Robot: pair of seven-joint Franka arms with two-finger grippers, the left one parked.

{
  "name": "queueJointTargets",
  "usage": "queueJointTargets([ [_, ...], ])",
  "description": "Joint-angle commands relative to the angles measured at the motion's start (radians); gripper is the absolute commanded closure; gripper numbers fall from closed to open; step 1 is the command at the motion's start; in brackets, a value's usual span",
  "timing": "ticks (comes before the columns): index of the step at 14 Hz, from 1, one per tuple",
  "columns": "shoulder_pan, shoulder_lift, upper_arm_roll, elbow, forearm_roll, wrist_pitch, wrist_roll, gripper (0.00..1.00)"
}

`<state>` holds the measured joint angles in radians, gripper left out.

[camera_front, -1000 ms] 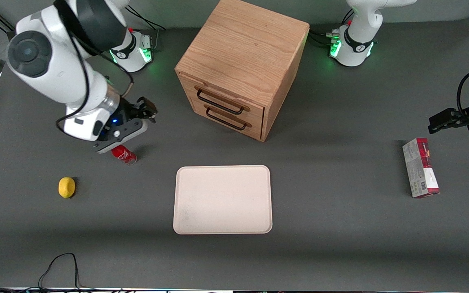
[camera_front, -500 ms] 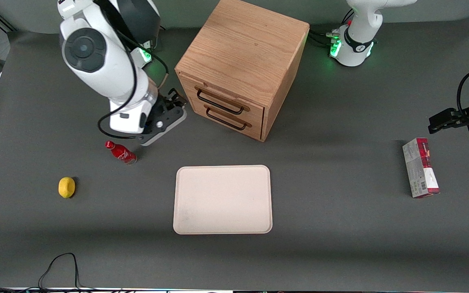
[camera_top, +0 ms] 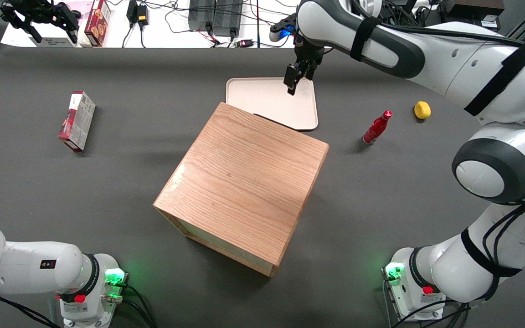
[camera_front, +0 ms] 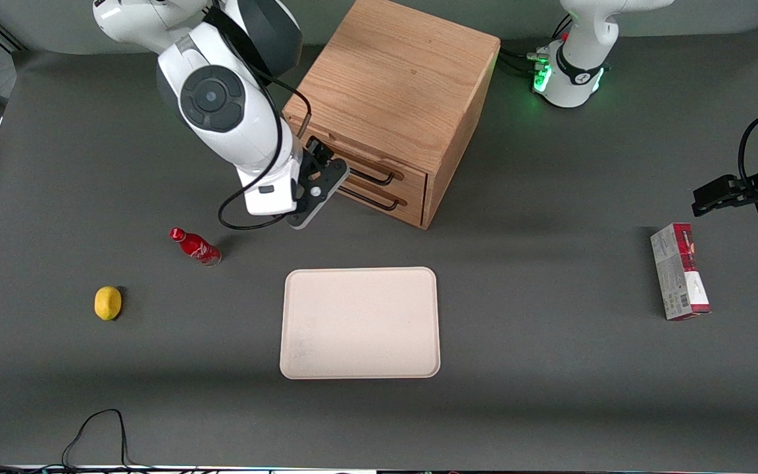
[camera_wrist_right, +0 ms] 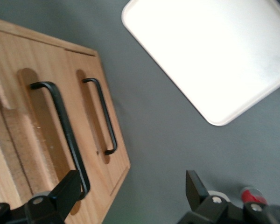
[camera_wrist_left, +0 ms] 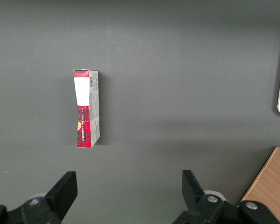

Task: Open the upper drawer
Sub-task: 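Move the right gripper toward the upper drawer's black handle, then hook the right gripper onto the upper drawer's black handle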

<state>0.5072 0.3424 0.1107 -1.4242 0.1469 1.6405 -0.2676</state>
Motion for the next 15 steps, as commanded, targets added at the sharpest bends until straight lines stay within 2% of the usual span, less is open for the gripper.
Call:
queueJointTargets([
  [1, 0.0, 0.044, 0.006, 0.034, 0.056, -0.005, -0.097, 0.0],
  [4, 0.001, 0.064, 0.029, 0.028, 0.08, -0.007, -0.122, 0.0],
  [15, 0.039, 0.116, 0.034, -0.012, 0.08, -0.014, -0.124, 0.0],
])
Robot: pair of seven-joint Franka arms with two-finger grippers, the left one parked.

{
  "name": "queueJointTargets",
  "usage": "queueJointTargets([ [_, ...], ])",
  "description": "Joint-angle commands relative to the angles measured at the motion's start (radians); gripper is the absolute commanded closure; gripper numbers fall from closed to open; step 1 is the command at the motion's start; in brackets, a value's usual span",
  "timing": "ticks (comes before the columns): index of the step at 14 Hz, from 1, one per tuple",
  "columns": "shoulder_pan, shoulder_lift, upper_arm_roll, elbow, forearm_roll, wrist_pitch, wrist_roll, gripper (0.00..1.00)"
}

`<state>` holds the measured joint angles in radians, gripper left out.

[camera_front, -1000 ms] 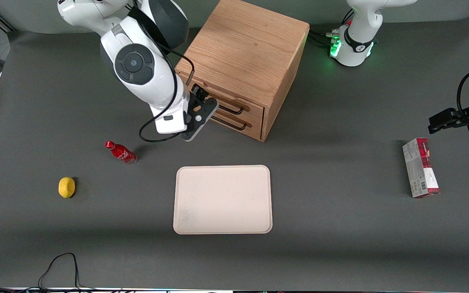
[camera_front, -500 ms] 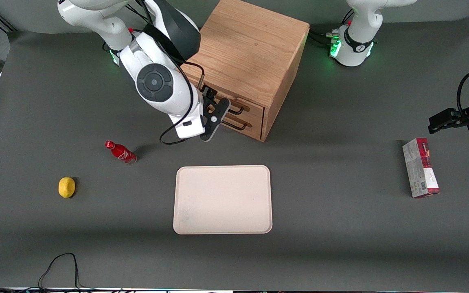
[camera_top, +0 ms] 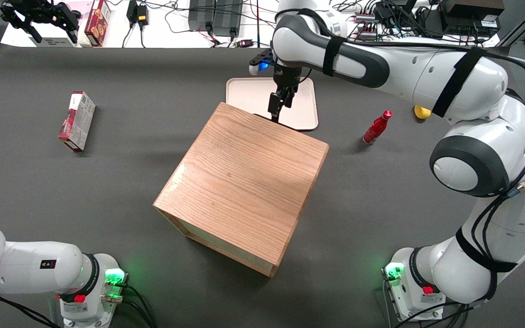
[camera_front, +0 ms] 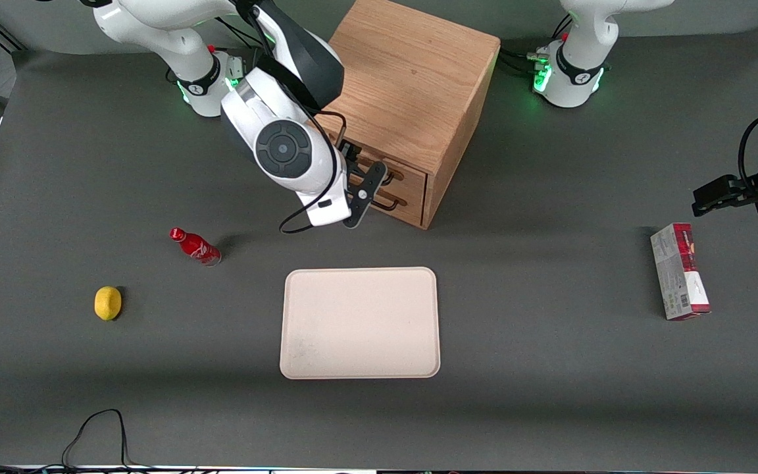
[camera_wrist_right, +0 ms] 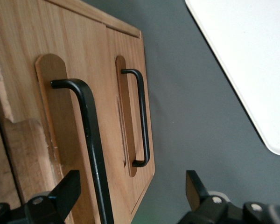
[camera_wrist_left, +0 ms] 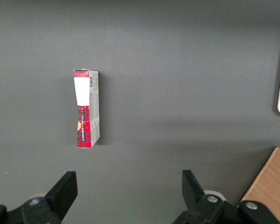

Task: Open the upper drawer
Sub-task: 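Hook the right gripper onto the upper drawer's black handle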

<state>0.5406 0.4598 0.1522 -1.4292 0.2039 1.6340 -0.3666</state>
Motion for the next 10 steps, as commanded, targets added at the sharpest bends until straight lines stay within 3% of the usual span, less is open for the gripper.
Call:
queueJointTargets([
  [1, 0.005, -0.001, -0.008, -0.013, 0.022, -0.009, -0.025, 0.0],
  [10, 0.024, 0.011, -0.017, -0.048, 0.008, 0.02, -0.028, 0.0],
])
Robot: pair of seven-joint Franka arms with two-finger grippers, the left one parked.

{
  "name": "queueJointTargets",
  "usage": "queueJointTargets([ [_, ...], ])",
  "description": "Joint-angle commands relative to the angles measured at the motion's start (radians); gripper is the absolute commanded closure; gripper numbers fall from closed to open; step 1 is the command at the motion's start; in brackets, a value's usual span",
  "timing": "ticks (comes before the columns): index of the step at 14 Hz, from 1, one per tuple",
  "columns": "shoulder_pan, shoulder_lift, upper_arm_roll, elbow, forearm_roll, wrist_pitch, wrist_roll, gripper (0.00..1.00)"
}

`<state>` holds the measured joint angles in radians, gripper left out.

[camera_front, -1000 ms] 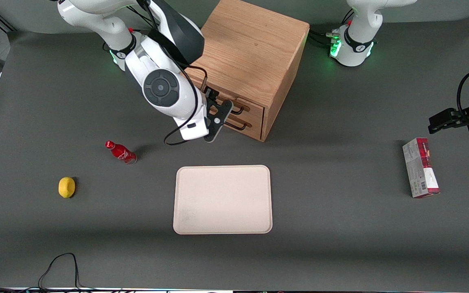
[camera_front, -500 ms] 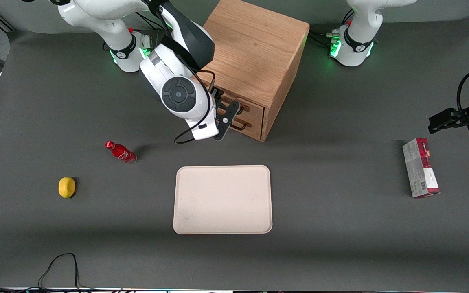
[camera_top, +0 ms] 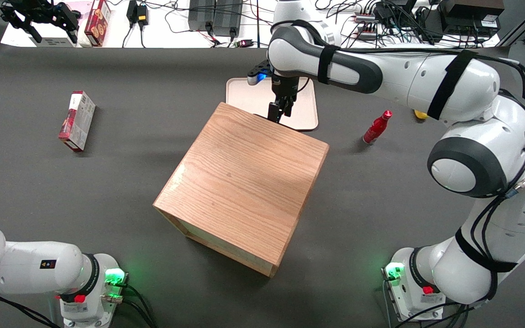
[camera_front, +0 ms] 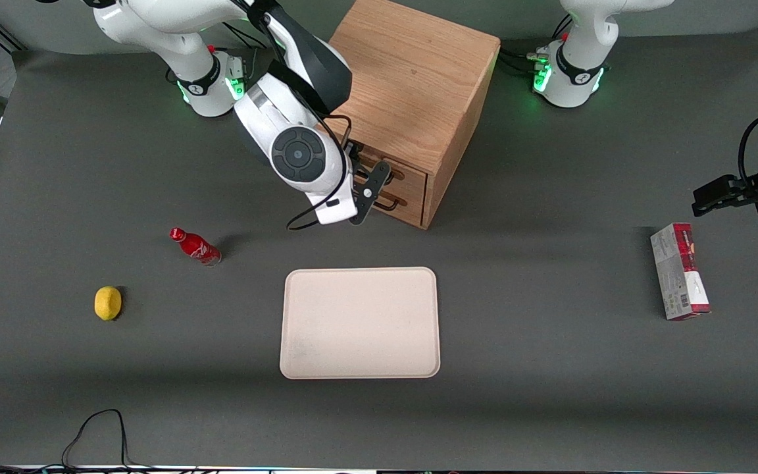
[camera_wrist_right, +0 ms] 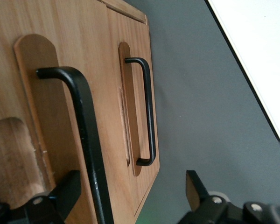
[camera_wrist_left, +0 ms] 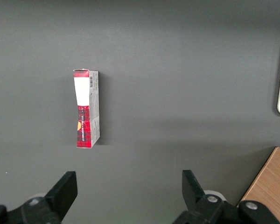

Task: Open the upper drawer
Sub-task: 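Pull the handle outward with the right gripper, sliding the drawer open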

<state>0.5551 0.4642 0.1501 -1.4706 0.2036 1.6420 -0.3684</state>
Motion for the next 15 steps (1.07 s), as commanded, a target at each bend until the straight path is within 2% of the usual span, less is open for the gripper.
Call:
queueJointTargets([
  [1, 0.006, 0.013, -0.017, -0.005, 0.007, 0.013, -0.026, 0.0],
  [8, 0.0, 0.034, -0.02, -0.004, -0.009, 0.059, -0.058, 0.0],
  [15, -0.044, 0.039, -0.02, 0.003, -0.021, 0.085, -0.06, 0.0],
])
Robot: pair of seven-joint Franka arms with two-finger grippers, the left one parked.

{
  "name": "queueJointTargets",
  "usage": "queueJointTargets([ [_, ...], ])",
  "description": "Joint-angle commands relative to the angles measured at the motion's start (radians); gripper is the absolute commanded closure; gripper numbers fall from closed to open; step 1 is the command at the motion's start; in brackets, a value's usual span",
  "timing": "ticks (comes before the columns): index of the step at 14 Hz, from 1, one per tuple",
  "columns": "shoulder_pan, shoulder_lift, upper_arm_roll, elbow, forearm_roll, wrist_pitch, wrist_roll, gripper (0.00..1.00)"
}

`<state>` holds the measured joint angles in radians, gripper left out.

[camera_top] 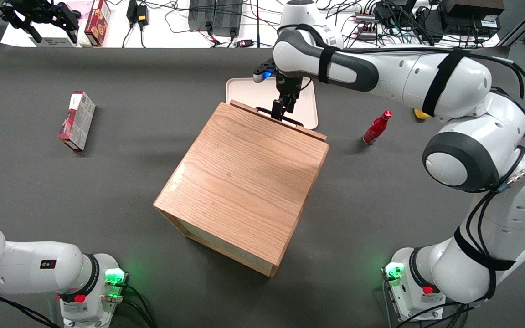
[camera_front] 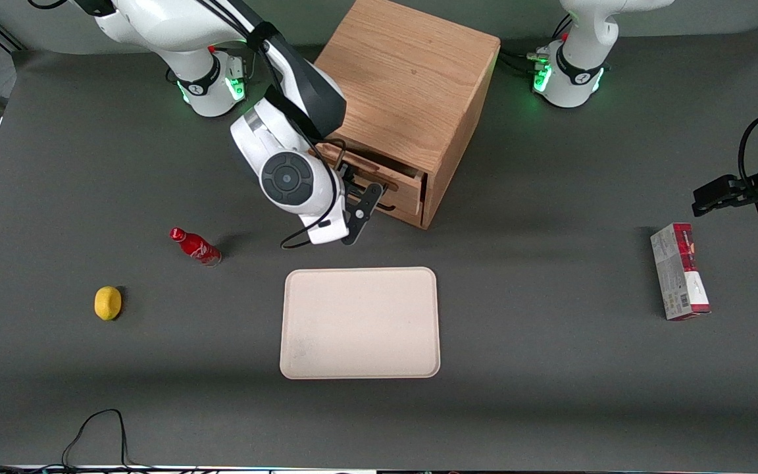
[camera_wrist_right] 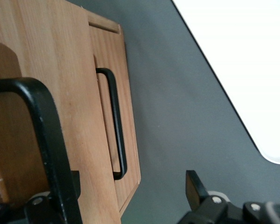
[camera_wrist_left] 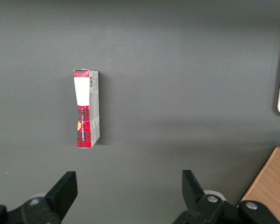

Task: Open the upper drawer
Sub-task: 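Pull the handle outward with the right gripper, sliding the drawer open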

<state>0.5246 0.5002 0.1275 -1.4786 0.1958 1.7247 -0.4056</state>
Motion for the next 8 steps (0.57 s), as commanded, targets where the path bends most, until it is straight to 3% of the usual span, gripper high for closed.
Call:
queueJointTargets([
  [1, -0.018, 0.003, 0.003, 0.012, -0.013, 0.003, -0.022, 0.0],
  [8, -0.052, 0.003, 0.003, 0.024, -0.013, 0.003, -0.022, 0.0],
])
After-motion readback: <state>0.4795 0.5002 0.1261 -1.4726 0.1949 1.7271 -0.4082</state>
